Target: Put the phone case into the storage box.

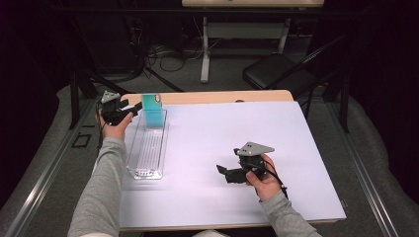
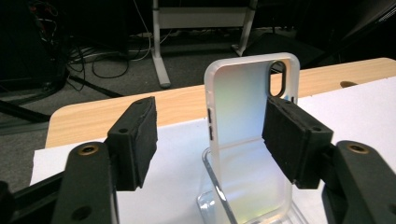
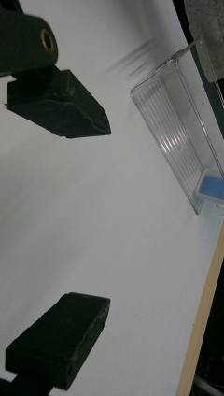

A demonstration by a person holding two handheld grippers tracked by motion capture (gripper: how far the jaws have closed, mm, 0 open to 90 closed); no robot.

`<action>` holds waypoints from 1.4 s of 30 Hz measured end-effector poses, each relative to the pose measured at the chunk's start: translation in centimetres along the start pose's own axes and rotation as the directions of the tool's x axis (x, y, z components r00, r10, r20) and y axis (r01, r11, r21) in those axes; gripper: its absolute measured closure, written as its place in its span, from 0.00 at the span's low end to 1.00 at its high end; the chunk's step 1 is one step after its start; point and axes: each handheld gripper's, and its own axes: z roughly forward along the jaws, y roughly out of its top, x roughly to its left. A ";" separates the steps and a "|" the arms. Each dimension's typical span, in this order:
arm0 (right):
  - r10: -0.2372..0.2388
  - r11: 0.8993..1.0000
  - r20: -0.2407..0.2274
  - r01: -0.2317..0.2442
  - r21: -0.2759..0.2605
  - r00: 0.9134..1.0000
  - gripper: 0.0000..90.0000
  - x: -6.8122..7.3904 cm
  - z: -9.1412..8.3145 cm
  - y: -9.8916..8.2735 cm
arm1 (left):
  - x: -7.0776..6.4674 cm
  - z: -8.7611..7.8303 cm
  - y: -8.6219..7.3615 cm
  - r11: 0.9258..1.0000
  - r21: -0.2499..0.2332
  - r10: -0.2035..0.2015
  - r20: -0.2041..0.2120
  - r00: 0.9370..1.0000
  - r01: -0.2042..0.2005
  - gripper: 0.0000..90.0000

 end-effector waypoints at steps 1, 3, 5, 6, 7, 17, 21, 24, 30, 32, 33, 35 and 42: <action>0.002 1.000 0.000 -0.002 -0.002 1.000 0.16 0.0 0.0 0.0 | 0.0 -0.1 0.1 1.000 0.002 0.002 -0.007 1.000 -0.002 0.38; 0.000 1.000 0.000 0.000 -0.002 1.000 0.16 0.0 0.0 0.0 | -0.1 -0.2 0.1 1.000 0.010 0.001 -0.013 1.000 -0.001 0.38; 0.001 1.000 -0.001 -0.001 -0.001 1.000 0.16 0.0 0.1 0.0 | -0.1 -0.4 0.2 1.000 0.013 -0.015 0.000 1.000 0.015 0.34; -0.001 1.000 0.000 0.001 -0.003 1.000 0.16 0.0 0.1 0.0 | -0.1 -0.5 0.2 1.000 0.013 -0.020 0.000 1.000 0.020 0.33; -0.003 1.000 -0.001 0.003 0.000 1.000 0.16 0.0 0.1 0.0 | -0.2 -0.7 0.3 1.000 0.014 -0.021 0.001 1.000 0.021 0.33; -0.004 1.000 0.003 0.004 -0.011 1.000 0.16 0.0 -0.2 0.0 | -0.7 -2.3 1.0 1.000 0.001 -0.025 0.063 0.998 0.025 0.28; -0.001 1.000 0.004 0.001 -0.016 1.000 0.15 0.0 -0.3 0.1 | -1.7 -3.1 1.4 1.000 0.017 -0.003 0.073 0.997 0.002 0.25; 0.002 1.000 0.013 -0.002 -0.024 1.000 0.15 -0.1 -0.4 0.2 | -2.3 -3.6 1.5 1.000 0.008 -0.013 0.097 0.995 0.012 0.25; 0.012 0.999 0.015 -0.011 -0.032 1.000 0.11 -0.3 -0.7 0.3 | -3.6 -4.4 1.8 1.000 0.007 0.020 0.144 0.989 -0.022 0.17; 0.017 0.999 0.007 -0.016 -0.030 1.000 0.08 -0.3 -0.8 0.3 | -4.0 -4.6 1.8 1.000 -0.003 0.021 0.156 0.988 -0.021 0.17; 0.018 0.999 0.000 -0.018 -0.027 1.000 0.05 -0.3 -0.8 0.4 | -4.2 -4.8 1.8 1.000 -0.007 0.022 0.169 0.985 -0.021 0.17; 0.012 1.000 -0.006 -0.012 -0.022 1.000 0.02 -0.3 -0.9 0.4 | -4.7 -5.1 1.7 1.000 -0.002 0.026 0.188 0.982 -0.026 0.14; 0.019 0.999 0.002 -0.019 -0.037 1.000 0.00 -0.5 -1.5 0.6 | -6.2 -6.1 1.3 0.998 0.028 0.056 0.206 0.977 -0.063 0.04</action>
